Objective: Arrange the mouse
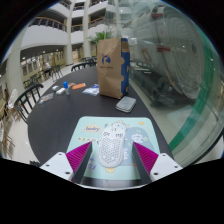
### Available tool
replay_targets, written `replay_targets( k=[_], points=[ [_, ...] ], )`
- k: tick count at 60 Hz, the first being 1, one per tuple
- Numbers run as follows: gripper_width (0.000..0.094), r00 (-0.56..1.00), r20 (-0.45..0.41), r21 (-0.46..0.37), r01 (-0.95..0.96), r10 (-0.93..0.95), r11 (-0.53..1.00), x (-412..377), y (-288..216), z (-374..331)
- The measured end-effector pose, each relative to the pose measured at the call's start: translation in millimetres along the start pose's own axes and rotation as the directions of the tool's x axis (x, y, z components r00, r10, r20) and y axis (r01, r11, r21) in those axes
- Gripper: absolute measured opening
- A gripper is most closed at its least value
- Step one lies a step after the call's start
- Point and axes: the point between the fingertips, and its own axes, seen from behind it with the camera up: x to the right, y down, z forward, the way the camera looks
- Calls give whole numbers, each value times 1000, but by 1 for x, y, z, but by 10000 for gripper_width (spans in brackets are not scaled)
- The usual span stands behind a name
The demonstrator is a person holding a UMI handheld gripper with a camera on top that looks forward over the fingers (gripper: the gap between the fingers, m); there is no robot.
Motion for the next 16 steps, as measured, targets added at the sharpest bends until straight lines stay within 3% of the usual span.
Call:
replay_targets(
  k=[16],
  points=[
    [848,999,36,78,-17,14,997,3,45,-112]
  ],
)
